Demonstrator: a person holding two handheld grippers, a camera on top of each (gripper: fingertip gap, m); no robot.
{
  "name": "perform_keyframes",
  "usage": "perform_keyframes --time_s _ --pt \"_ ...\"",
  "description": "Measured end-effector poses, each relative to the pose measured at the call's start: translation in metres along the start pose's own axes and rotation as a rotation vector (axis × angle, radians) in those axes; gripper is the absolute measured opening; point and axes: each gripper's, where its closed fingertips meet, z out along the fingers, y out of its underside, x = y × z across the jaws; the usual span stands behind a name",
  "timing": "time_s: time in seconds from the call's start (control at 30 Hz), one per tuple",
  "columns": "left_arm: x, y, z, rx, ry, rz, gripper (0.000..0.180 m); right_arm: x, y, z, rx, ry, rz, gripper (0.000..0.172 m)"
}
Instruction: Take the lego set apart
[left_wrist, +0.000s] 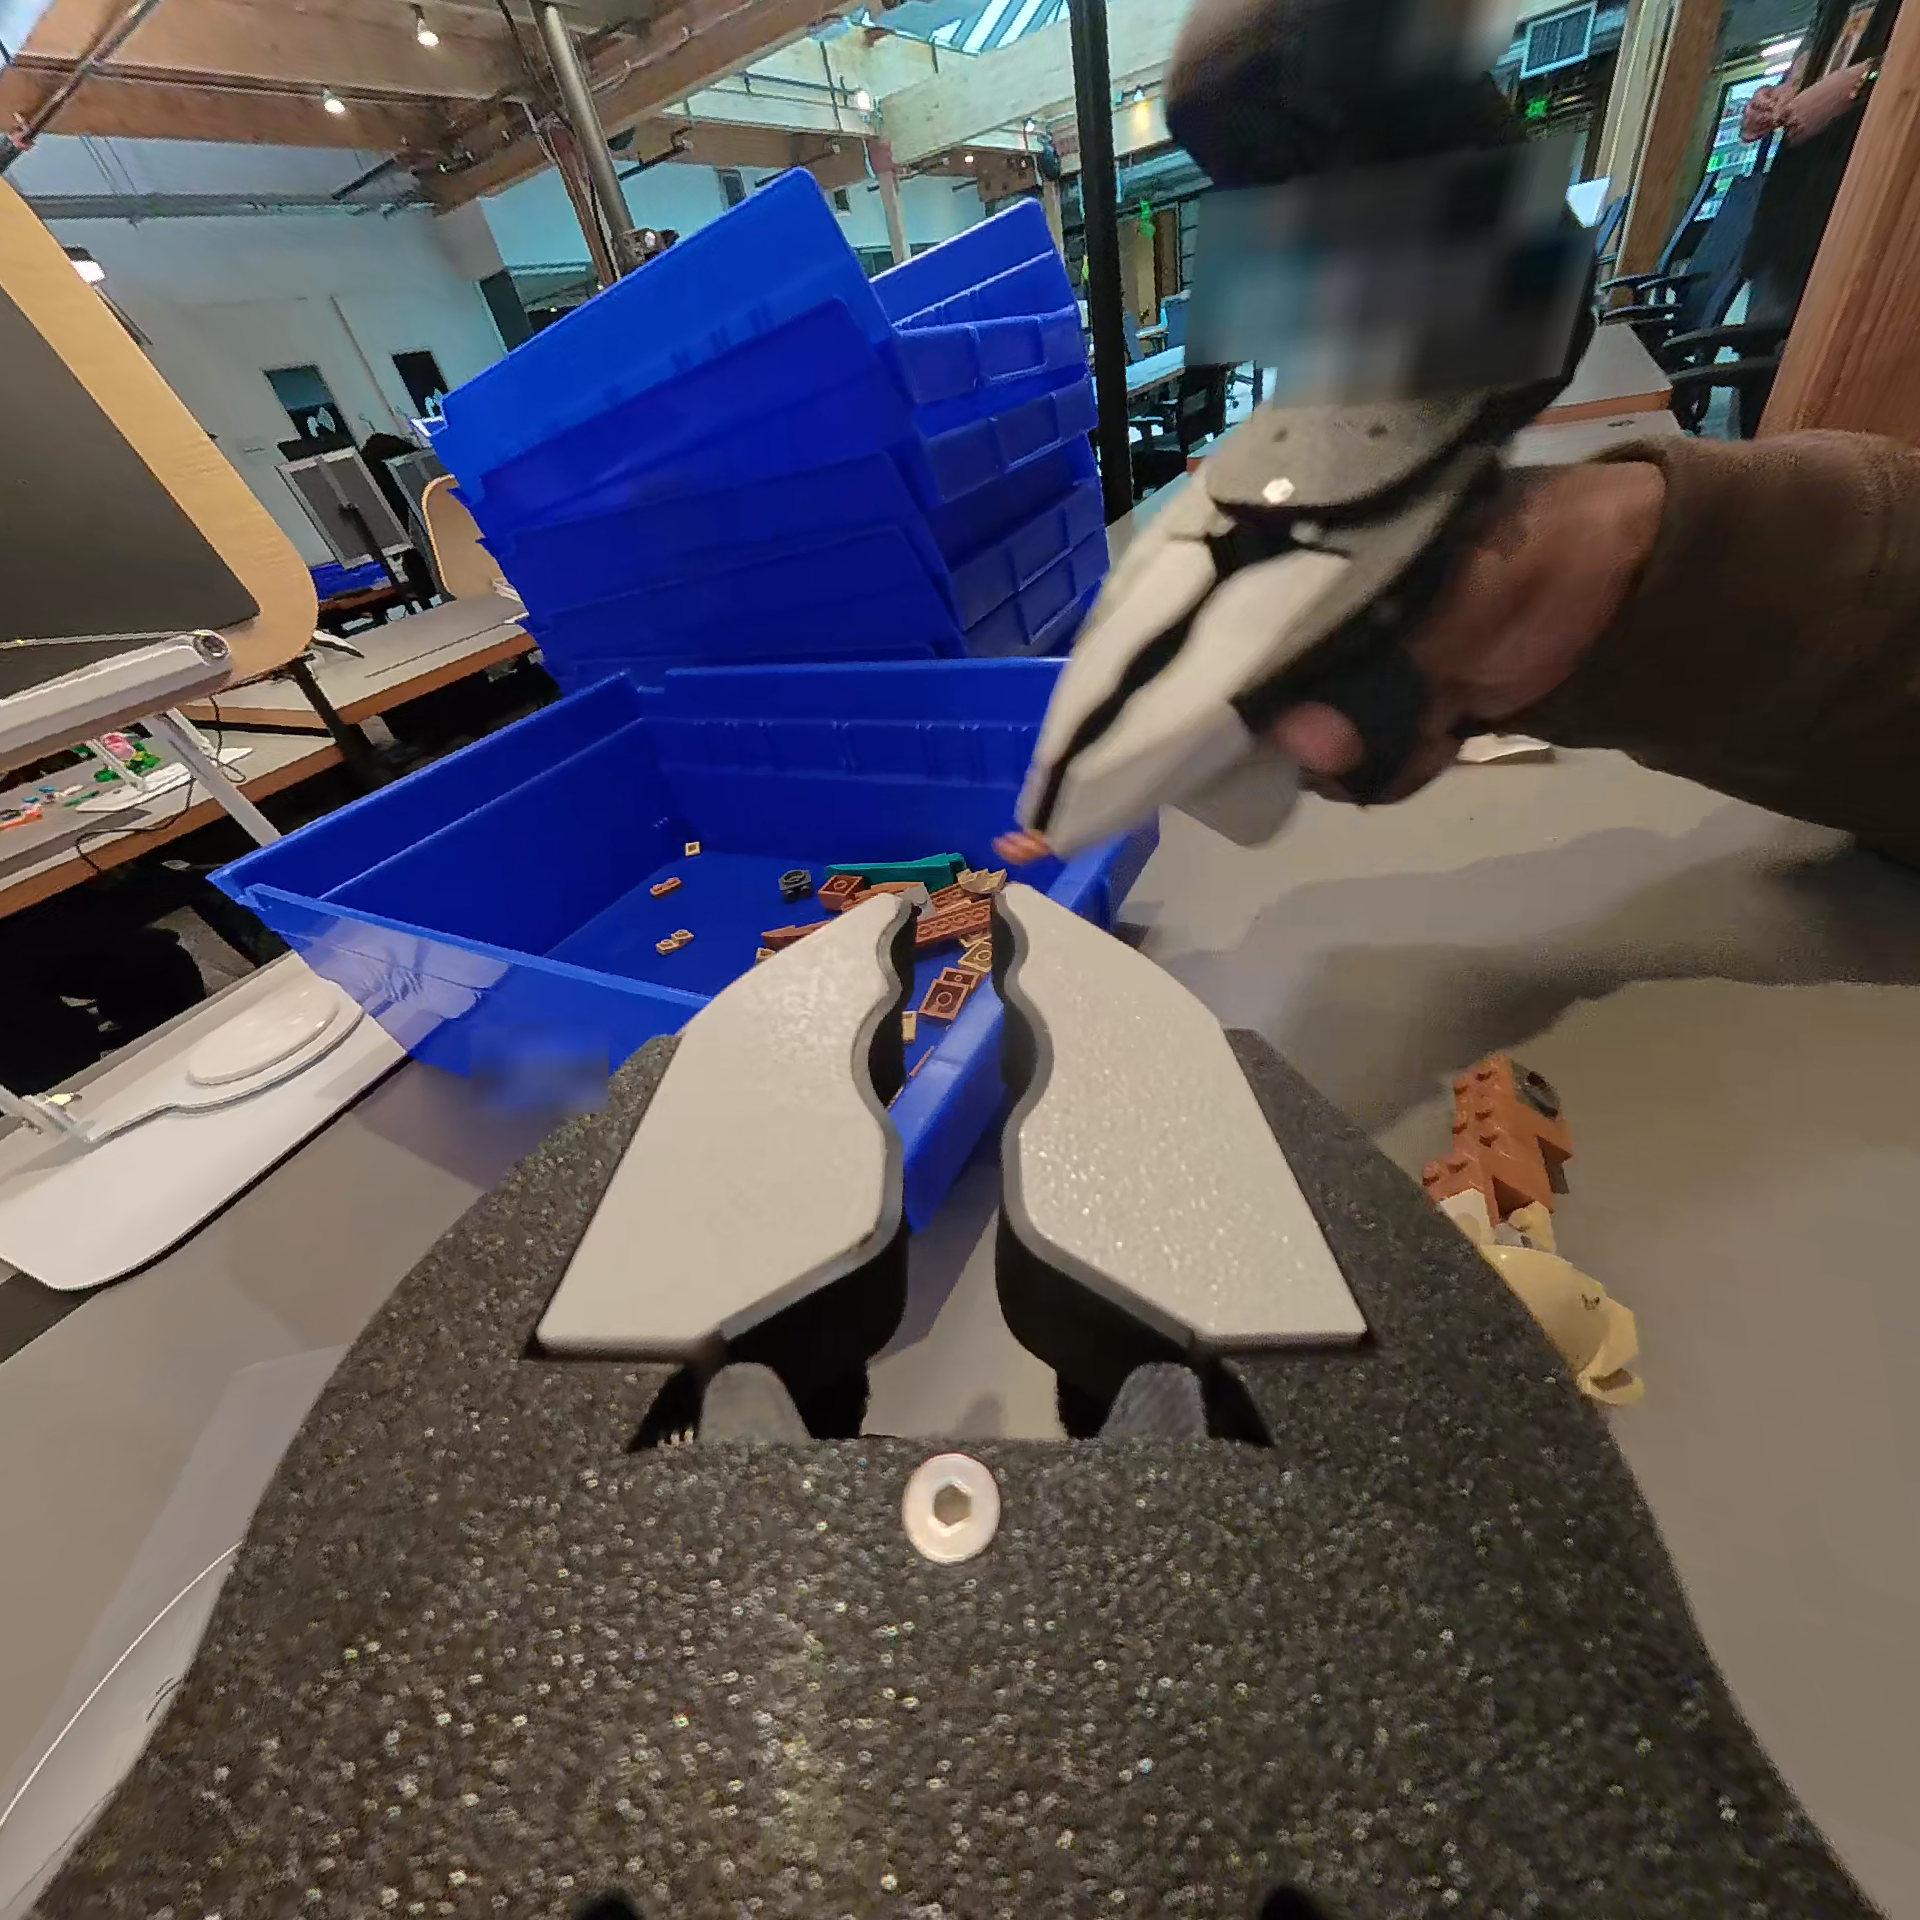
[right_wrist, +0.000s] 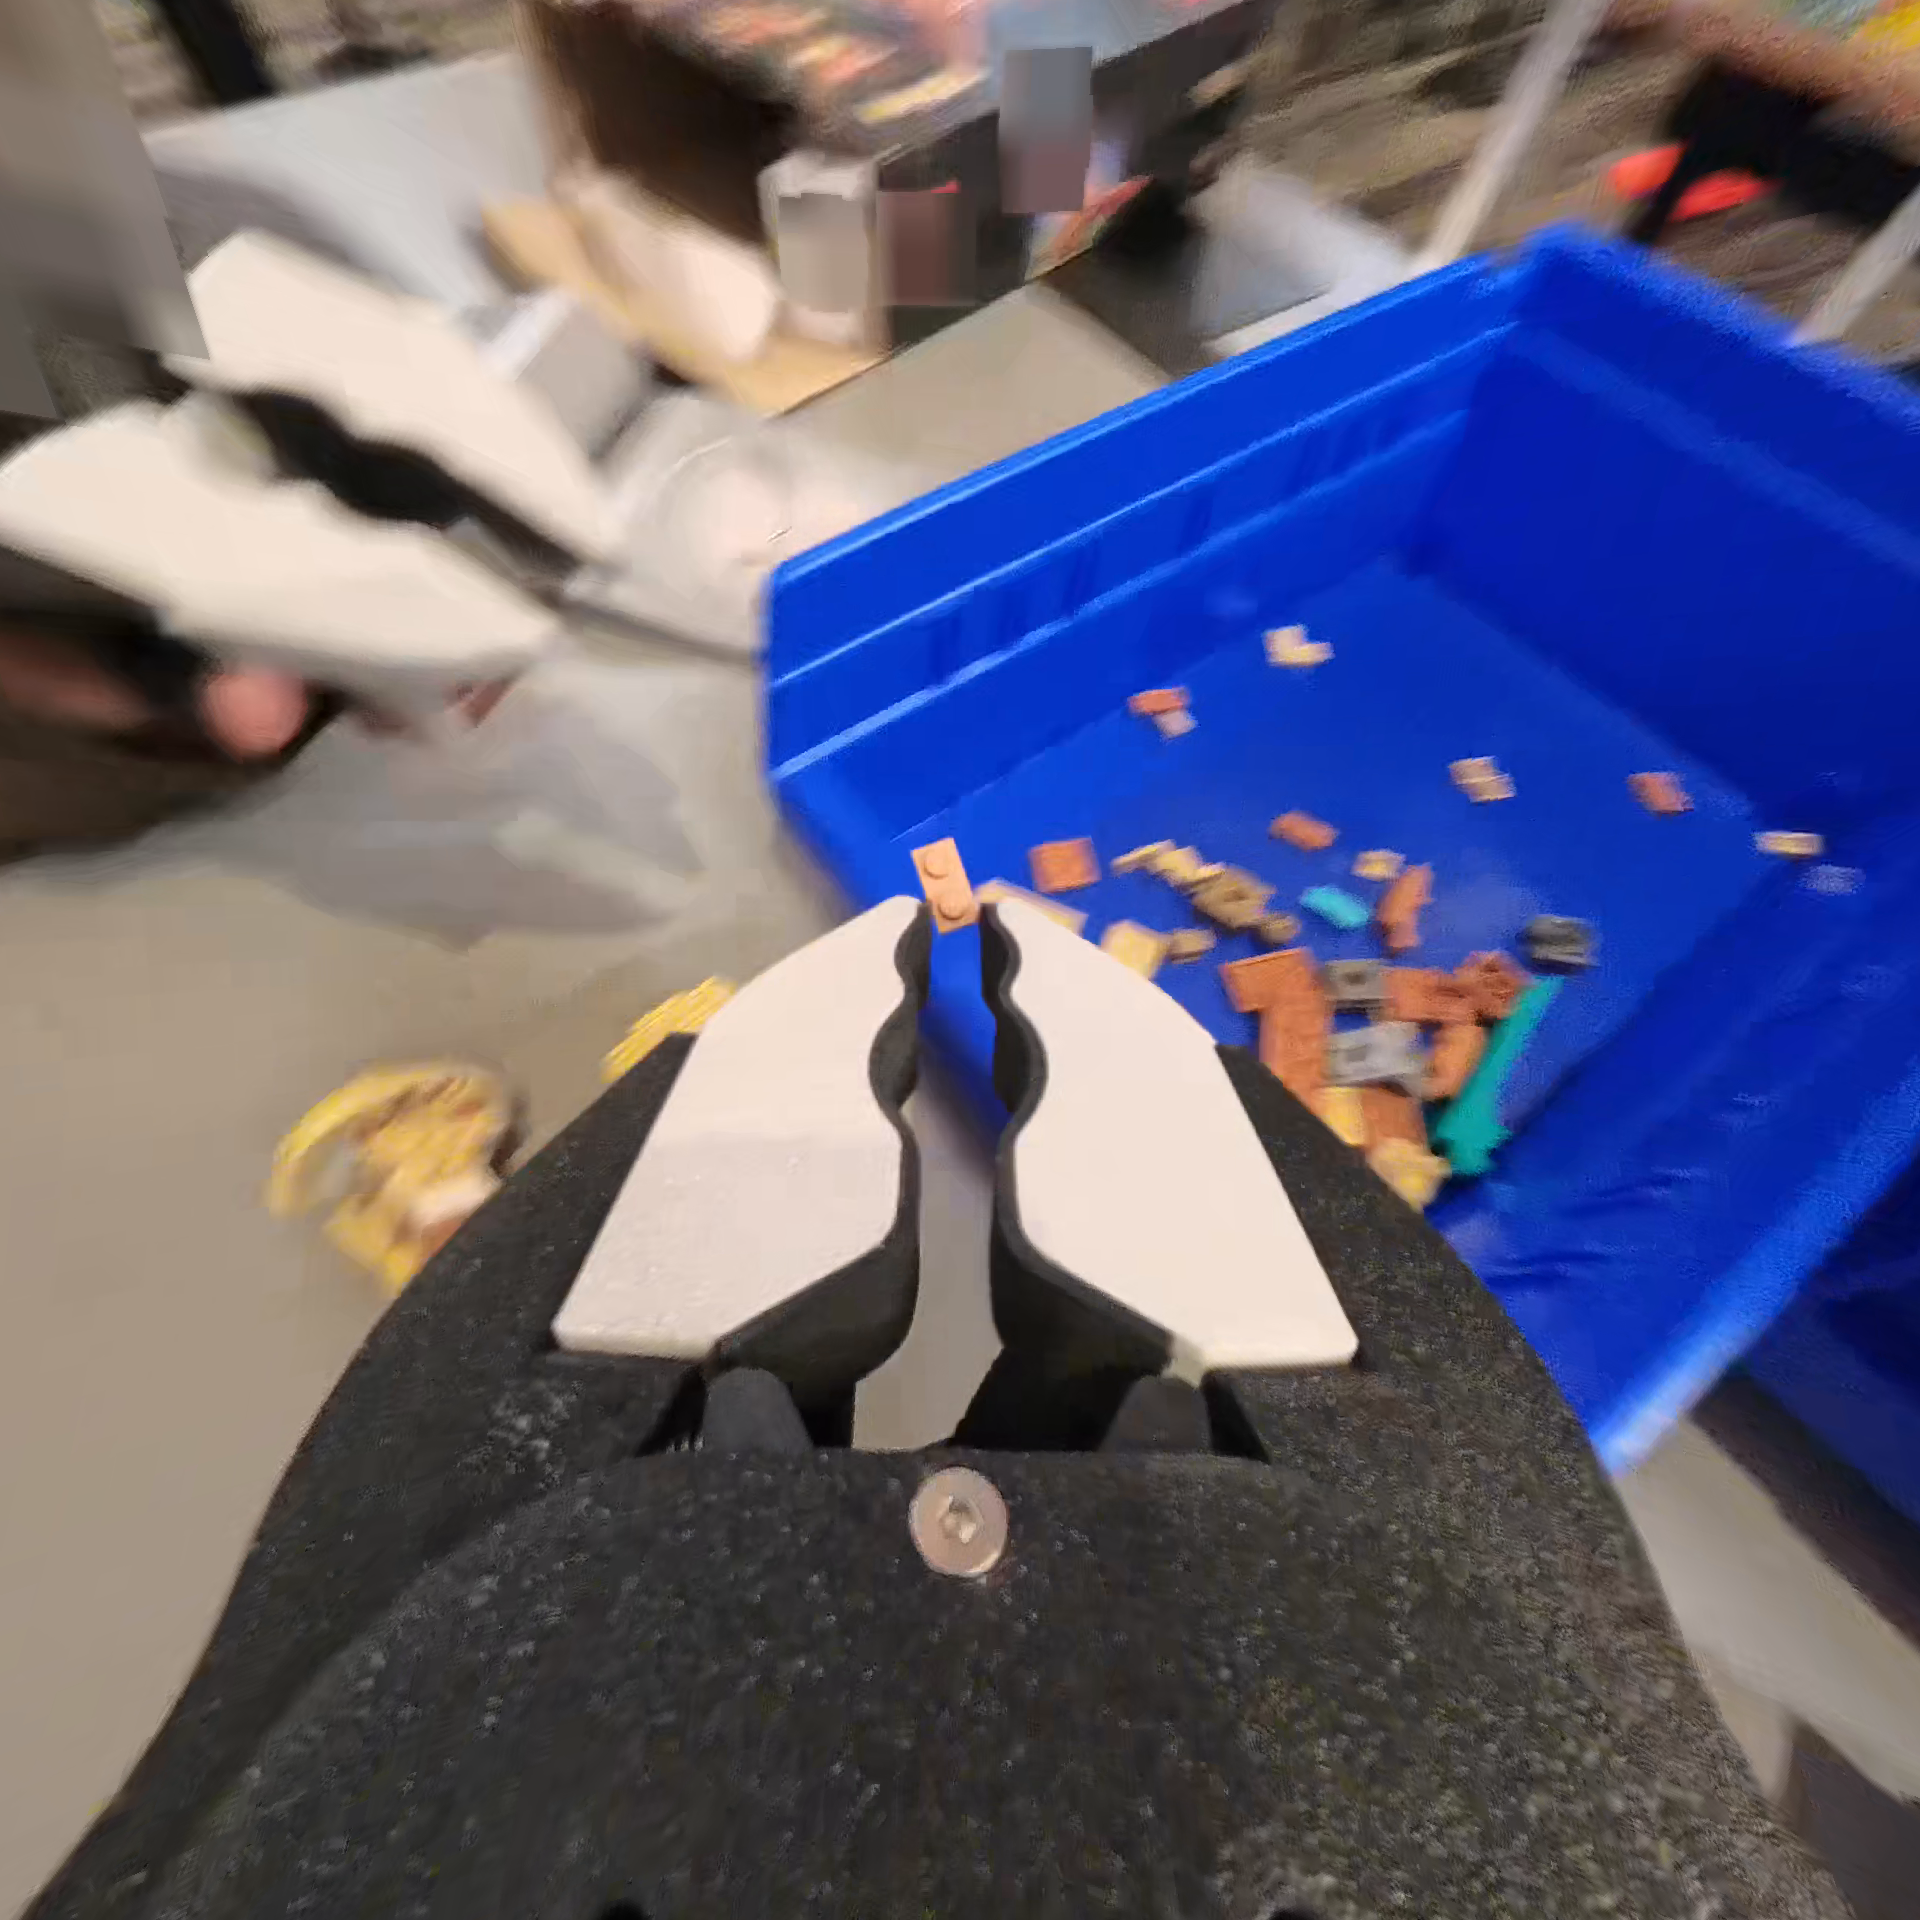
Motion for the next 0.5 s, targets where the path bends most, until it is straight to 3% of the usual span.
perform_keyframes --time_s 0.07,0.13,0.27,0.5 --pt "0.003 0.002 0.001 -0.008 0.019 0.011 0.013 0.027 -0.006 0.004 0.002 0.132 0.015 0.026" --pt "0.015 0.007 0.003 -0.04 0.101 0.02 0.014 0.031 0.005 0.011 -0.06 0.153 -0.035 0.039" --pt "0.038 0.029 0.004 -0.173 0.246 0.084 0.017 0.009 0.019 0.012 -0.043 0.107 -0.189 0.038" --pt "0.063 0.067 0.005 -0.362 0.394 0.07 0.032 -0.038 0.035 0.002 0.012 -0.141 -0.292 0.032"
